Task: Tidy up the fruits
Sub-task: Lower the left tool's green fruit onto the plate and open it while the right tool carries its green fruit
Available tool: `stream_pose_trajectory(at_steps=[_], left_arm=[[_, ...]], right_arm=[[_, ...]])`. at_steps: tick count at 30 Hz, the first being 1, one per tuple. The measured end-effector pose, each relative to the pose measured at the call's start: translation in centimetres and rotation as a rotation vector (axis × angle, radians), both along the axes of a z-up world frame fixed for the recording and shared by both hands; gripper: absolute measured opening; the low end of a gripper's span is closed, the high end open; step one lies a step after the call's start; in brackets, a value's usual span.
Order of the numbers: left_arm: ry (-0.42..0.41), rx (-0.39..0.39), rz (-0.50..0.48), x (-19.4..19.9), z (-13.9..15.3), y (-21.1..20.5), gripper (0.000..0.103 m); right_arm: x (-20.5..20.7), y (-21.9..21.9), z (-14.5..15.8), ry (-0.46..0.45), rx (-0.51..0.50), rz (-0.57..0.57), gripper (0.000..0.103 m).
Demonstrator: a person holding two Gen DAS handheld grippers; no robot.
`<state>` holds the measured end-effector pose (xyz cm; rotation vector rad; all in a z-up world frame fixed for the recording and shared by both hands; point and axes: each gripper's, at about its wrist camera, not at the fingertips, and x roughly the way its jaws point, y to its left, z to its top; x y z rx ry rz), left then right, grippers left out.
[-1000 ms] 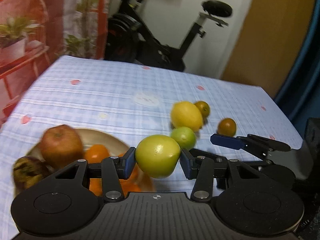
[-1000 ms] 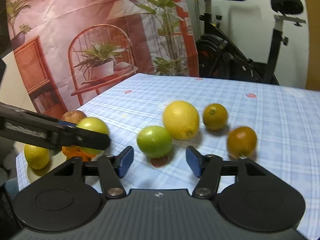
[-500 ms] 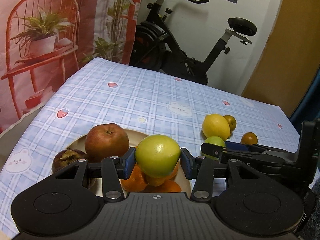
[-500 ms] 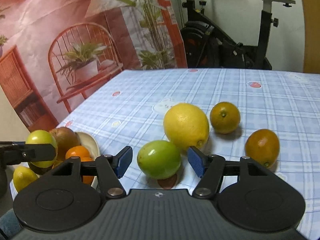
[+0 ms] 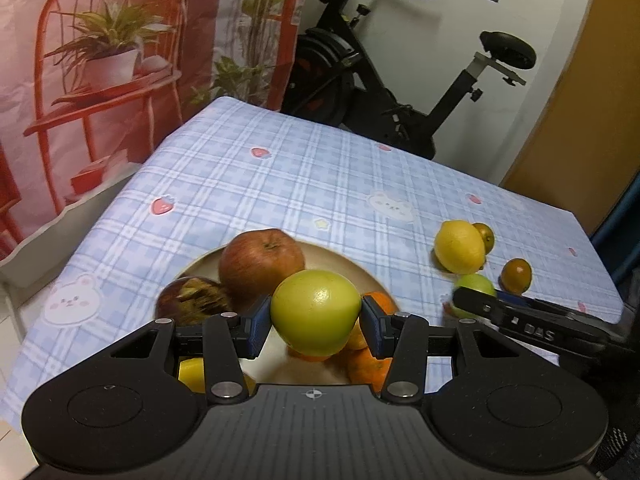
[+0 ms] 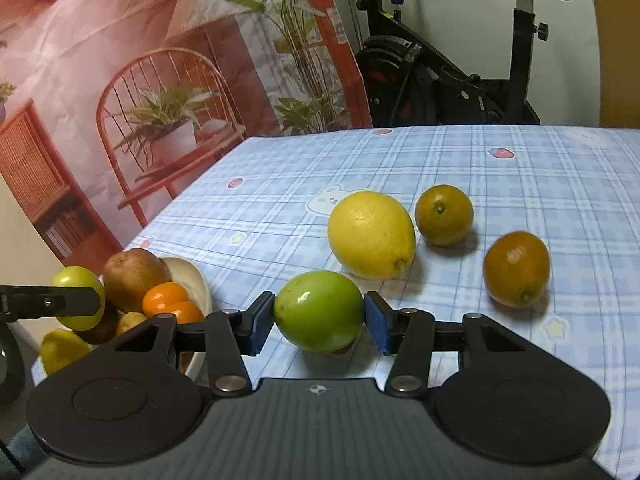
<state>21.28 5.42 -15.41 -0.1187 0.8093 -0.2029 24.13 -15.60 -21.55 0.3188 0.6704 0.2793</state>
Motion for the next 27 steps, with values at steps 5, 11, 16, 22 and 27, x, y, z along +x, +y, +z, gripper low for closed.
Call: stream_pose_trajectory(at_steps=[5, 11, 16, 22, 27], left_arm=[[0.011, 0.049, -0.024, -0.7, -0.4, -0.8, 0.05], [0.02, 0.138, -0.073, -1.6, -1.2, -2.7, 0.05], [0.045, 0.153, -0.065, -1.9, -1.8, -2.8, 0.05], [0.067, 0.166, -0.07, -1.9, -2.4, -3.0, 0.05], [0.085, 0.174, -0.069, -1.8, -2.8, -3.1, 0.05]], right_arm=[[-1.5, 0.0, 0.4, -0.016, 0.017, 0.023, 0.051], [-2.6, 0.1, 0.8, -0.026, 0.024, 0.04, 0.051], [-3.0, 0.0, 1.1, -0.036, 0.026, 0.044, 0.051], [-3.3, 0.3, 1.3, -0.043, 0.016, 0.057, 0.051], [-3.4, 0.6, 1.6, -0.047, 0.01, 0.061, 0.051]])
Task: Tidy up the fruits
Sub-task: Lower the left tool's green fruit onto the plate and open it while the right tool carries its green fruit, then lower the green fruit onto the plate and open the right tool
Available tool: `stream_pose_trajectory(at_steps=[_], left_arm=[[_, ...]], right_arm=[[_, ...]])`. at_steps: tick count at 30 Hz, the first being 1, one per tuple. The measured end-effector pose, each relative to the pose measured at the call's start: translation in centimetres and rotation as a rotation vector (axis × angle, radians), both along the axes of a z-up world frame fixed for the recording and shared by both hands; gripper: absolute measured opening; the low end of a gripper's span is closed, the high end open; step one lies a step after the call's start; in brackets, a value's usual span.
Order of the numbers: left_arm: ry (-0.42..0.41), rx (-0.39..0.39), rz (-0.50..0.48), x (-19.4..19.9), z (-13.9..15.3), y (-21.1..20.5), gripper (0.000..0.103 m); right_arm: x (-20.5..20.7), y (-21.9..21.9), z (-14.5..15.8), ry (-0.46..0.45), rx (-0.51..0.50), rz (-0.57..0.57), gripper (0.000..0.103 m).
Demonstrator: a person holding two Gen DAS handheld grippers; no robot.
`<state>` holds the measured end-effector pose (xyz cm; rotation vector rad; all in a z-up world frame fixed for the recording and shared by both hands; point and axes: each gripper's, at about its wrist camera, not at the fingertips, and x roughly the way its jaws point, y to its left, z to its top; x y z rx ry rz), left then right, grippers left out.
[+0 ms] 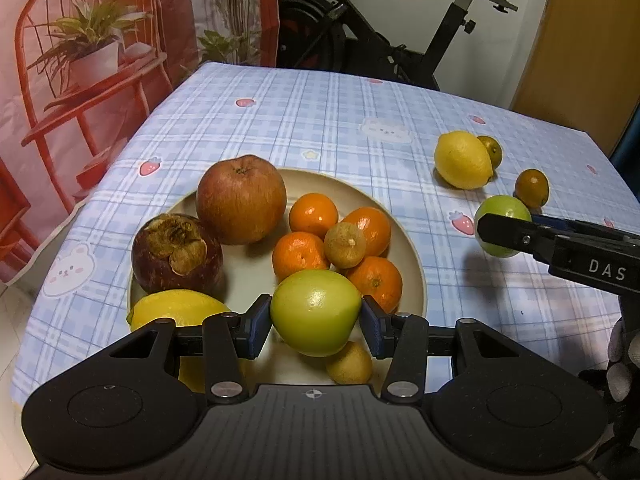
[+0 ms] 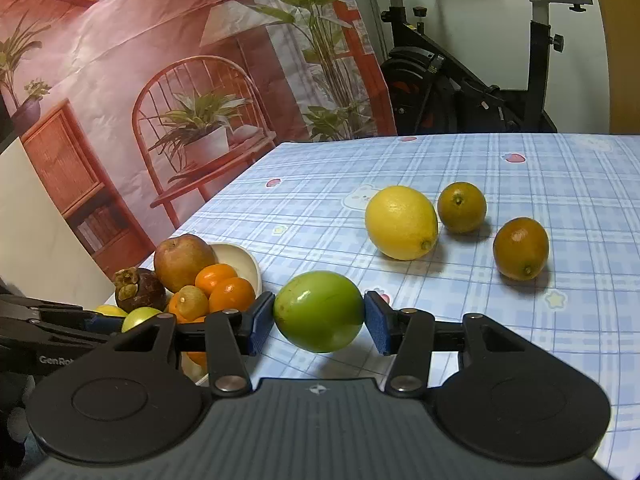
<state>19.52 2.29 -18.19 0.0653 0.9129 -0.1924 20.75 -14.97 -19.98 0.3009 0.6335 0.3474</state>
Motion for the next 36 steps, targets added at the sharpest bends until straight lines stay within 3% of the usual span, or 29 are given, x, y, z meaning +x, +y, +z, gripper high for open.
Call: stream_pose_trajectory(at_steps=[8, 11, 15, 19, 25, 29, 36], left_arm=[[-0.007, 0.015, 0.004, -0.1, -0.2, -0.1, 0.051], [-0.012, 0.008, 0.006, 0.0, 0.0, -0.1, 0.055], [-0.015, -0.045, 0.024, -0.1, 1.0, 0.7, 0.058], [-0.104, -0.156, 0.064, -0.4, 3.7, 2.5, 0.058], [-0.246, -0.213, 0.199, -0.6, 6.3, 5.8, 0.058], [-0.258, -0.232, 0.295, -0.5, 6.3, 8.0, 0.058], [-0.262, -0.226, 0.316, -0.4, 6.0, 9.1, 0.058]], right_arm=[[0.0, 0.1, 0.0, 0.002, -0.006, 0.004, 0.051], [-0.1, 0.1, 0.1, 0.001, -0.01, 0.007, 0.051], [-0.2, 0.3, 0.4, -0.007, -0.014, 0.016, 0.051], [0.0, 1.0, 0.8, -0.026, -0.029, 0.052, 0.051], [0.9, 4.3, 2.3, -0.088, -0.102, 0.178, 0.051], [1.8, 7.9, 2.9, -0.131, -0.15, 0.291, 0.051], [3.3, 14.5, 2.0, -0.17, -0.257, 0.468, 0.051]])
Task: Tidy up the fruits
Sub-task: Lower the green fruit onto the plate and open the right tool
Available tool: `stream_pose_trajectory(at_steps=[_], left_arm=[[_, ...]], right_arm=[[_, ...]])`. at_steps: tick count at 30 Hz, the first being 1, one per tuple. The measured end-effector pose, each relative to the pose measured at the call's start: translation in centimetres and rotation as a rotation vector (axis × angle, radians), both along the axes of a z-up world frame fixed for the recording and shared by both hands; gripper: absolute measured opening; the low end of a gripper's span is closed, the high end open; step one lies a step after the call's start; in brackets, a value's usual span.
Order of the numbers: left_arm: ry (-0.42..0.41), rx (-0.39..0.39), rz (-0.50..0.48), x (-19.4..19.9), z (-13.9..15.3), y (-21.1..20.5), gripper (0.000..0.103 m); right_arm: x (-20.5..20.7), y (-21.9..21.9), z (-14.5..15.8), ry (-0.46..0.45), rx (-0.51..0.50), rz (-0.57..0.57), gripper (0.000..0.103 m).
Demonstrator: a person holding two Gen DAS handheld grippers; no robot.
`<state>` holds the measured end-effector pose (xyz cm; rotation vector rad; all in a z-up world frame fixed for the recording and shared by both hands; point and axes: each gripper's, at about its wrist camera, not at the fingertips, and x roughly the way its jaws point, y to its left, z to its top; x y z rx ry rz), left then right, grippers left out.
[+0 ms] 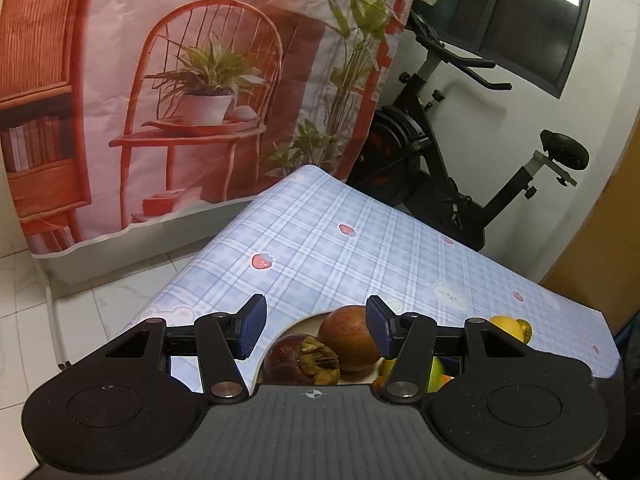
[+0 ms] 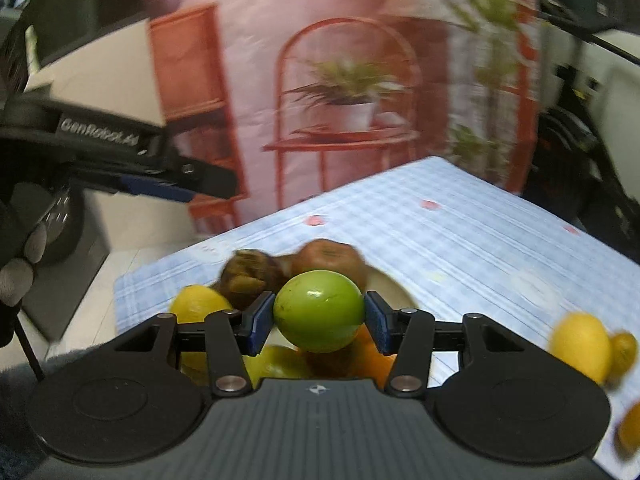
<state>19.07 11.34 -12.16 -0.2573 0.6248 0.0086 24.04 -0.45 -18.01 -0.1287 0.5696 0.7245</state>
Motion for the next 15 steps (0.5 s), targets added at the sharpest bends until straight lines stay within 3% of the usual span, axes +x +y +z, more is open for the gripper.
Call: stream_pose_trajectory(at_steps=[7, 15], left_arm=[[0.0, -0.002, 0.001, 0.0, -0.2, 0.6, 0.058], [0.01, 0.007, -0.004, 0.1, -0.4, 0.3, 0.058]], right_arm=[[1.3, 3.5, -1.7, 0.008, -0.076, 0.066, 0.051], [1.3, 3.6, -2.1, 0.017, -0.088, 0.069, 0.051]])
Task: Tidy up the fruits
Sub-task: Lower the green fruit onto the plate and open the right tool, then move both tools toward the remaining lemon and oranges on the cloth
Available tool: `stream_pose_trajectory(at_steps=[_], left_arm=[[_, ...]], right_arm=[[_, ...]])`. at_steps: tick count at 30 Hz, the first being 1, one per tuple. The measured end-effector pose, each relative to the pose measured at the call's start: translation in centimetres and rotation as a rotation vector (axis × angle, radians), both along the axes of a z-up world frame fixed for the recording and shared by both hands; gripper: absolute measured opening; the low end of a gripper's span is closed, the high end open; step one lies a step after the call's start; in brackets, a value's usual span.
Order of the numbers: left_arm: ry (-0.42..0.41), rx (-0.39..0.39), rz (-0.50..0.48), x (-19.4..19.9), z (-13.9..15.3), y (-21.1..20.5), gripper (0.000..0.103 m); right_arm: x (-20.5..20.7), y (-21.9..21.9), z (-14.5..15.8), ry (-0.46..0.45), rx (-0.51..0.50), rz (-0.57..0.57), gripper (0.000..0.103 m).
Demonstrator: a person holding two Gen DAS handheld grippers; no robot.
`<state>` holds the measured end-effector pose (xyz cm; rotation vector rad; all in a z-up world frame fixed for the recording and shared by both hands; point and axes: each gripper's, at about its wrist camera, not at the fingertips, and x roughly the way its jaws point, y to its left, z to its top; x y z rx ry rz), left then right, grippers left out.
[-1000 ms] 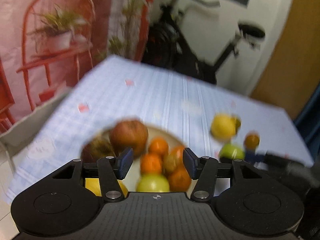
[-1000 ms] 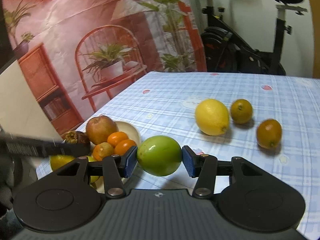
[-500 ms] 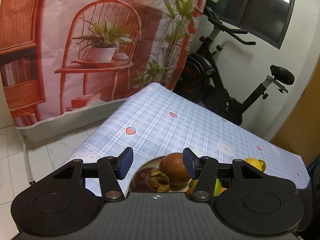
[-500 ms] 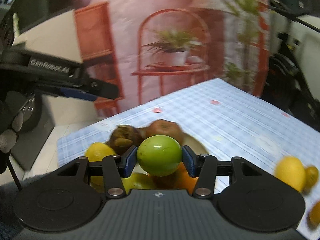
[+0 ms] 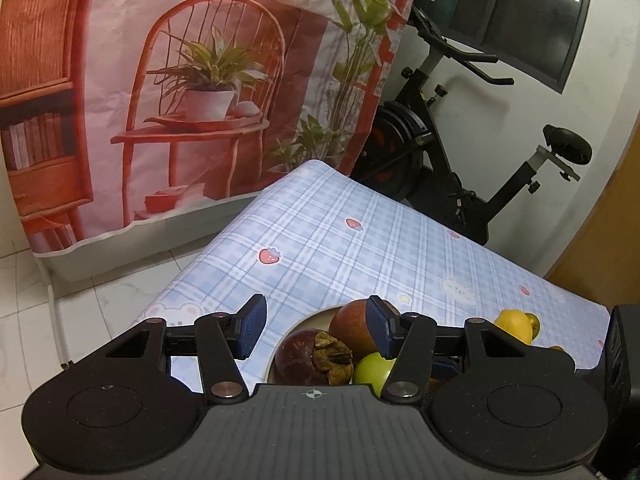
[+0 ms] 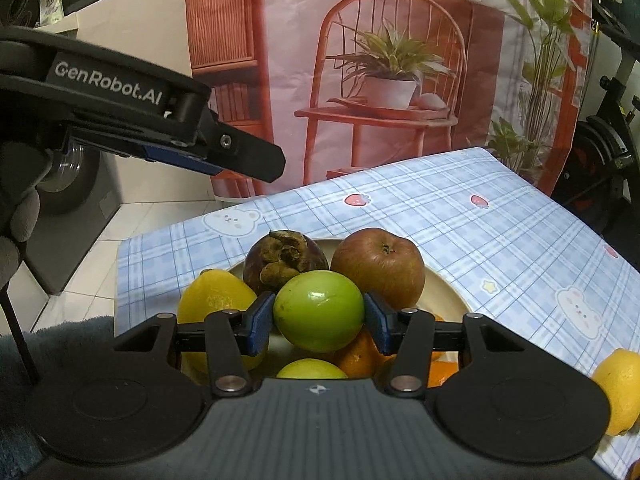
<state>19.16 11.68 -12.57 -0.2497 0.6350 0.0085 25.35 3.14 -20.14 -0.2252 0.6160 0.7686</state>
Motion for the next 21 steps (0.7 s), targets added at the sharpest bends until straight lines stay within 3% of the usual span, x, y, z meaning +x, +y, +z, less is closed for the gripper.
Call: stream_pose_trajectory(at_steps=[8, 21], left_arm=[[0.013, 0.017, -0.023, 0.3, 0.3, -0.9, 0.057], [0.022, 0.048, -0.114, 0.8, 0.5, -4.9, 0.057]], right_arm=[[-1.1, -1.5, 1.0, -0.015, 0.031, -0.017, 0.055], [-2.9, -11.6, 1.1, 0.004, 0.142, -0.271, 0.055]])
